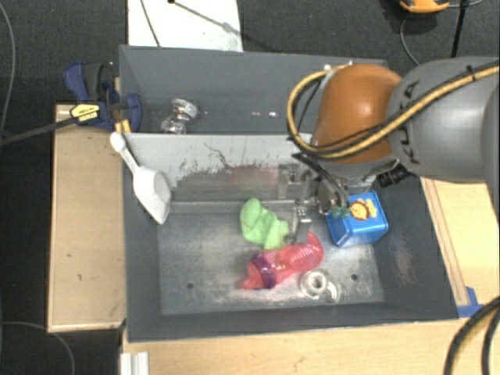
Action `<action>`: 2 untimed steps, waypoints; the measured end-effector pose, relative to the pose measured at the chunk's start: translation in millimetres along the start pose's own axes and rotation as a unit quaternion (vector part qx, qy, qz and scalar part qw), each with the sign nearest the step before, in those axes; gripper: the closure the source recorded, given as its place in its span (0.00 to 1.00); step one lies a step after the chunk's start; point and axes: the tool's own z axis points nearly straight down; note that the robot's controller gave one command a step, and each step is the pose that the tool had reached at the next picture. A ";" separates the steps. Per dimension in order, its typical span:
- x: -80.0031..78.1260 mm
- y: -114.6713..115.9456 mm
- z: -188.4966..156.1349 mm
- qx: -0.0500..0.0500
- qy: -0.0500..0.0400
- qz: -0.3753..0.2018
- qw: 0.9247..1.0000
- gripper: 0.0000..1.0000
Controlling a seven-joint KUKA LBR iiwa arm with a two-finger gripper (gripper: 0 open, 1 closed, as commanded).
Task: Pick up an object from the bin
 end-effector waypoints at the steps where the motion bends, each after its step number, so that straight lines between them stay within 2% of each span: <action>1: -1.7 -0.3 -4.9 0.000 -0.004 0.001 1.000 0.00; 2: 45.3 -24.4 46.8 0.000 -0.005 -0.064 0.998 0.00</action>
Offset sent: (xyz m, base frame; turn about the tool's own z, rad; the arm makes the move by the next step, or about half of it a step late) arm -0.0818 -0.0446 -0.0872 -0.2345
